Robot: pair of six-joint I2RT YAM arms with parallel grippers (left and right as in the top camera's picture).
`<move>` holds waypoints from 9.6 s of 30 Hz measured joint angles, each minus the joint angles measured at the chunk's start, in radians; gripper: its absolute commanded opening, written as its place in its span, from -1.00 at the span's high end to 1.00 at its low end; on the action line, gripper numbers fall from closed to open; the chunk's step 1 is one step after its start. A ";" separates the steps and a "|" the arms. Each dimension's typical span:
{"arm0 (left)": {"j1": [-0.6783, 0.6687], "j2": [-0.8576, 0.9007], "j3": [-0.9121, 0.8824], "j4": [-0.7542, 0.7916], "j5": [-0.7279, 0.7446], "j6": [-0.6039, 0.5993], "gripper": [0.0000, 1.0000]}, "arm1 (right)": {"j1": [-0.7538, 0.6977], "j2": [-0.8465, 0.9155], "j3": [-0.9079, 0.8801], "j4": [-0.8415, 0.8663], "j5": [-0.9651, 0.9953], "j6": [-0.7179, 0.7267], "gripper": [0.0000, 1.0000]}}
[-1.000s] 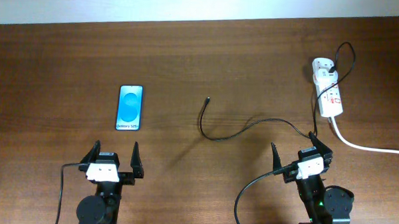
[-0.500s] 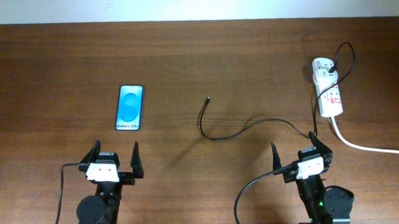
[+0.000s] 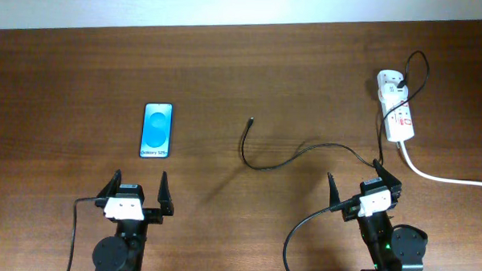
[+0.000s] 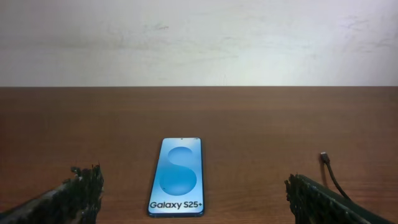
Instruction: Plug charger to phone and switch on socket
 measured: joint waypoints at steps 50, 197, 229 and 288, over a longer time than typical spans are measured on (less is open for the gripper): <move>0.000 0.000 0.000 0.049 0.000 0.000 -0.98 | 0.000 0.000 0.000 0.000 0.000 0.000 -0.97; 0.113 2.185 1.627 -0.911 0.121 0.083 -1.00 | 0.000 0.000 0.000 0.000 0.000 0.001 -0.97; 0.113 2.185 1.616 -0.845 0.097 0.105 -0.67 | 0.000 0.000 0.000 0.000 0.000 0.000 -0.97; 0.088 2.072 1.884 -1.178 0.166 0.070 -0.30 | 0.000 0.000 0.000 0.000 0.000 0.000 -0.97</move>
